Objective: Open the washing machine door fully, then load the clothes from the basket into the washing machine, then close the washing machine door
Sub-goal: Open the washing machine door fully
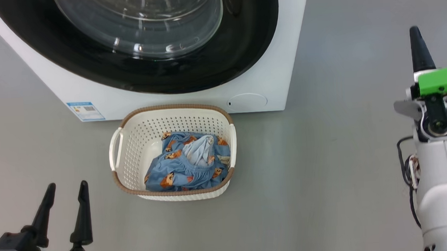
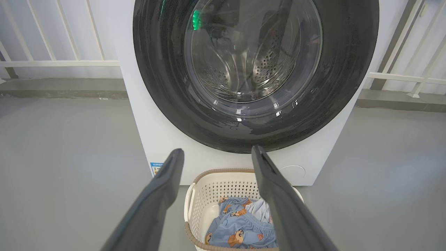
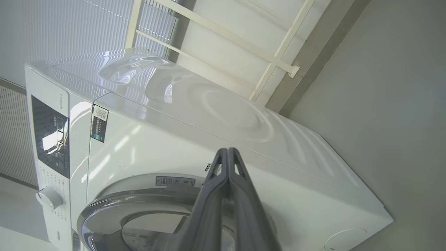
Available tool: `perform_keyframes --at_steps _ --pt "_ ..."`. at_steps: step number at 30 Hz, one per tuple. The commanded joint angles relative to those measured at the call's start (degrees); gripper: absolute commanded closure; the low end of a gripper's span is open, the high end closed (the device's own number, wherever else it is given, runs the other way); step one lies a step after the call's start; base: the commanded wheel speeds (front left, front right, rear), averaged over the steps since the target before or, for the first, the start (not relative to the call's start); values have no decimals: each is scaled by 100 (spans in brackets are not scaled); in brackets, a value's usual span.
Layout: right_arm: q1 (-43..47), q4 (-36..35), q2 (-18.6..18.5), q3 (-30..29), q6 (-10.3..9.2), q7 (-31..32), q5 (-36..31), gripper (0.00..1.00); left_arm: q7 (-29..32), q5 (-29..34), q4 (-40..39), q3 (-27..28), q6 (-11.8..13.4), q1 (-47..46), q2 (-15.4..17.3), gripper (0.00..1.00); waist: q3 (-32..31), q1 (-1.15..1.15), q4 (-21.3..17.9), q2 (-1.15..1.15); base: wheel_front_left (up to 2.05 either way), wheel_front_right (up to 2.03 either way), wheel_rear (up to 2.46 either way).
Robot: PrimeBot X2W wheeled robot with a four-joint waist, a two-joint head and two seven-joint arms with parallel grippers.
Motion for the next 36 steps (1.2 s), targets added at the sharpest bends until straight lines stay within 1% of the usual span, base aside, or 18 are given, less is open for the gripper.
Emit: perform_keyframes --at_steps 1,9,17,28,36 --pt "-252 -99 53 77 9 73 -22 100 -52 -47 -168 197 -17 -264 161 0 74 0 37 0 0 0 0" --pt "-1129 480 53 -196 9 1123 -42 100 -52 -150 -240 110 -17 -428 177 0 377 0 134 0 0 0 0" --pt "-2124 977 53 -454 9 1804 -375 100 -52 -249 -321 25 -17 -656 139 0 704 0 258 0 0 0 0" --pt "-3259 1834 53 -654 9 2009 -955 100 -52 -378 -430 -143 -17 -933 131 0 1079 0 427 0 0 0 0" --pt "-3977 2479 53 -631 9 1848 -1251 100 -52 -468 -478 -235 -17 -1104 120 0 1320 0 544 0 0 0 0"
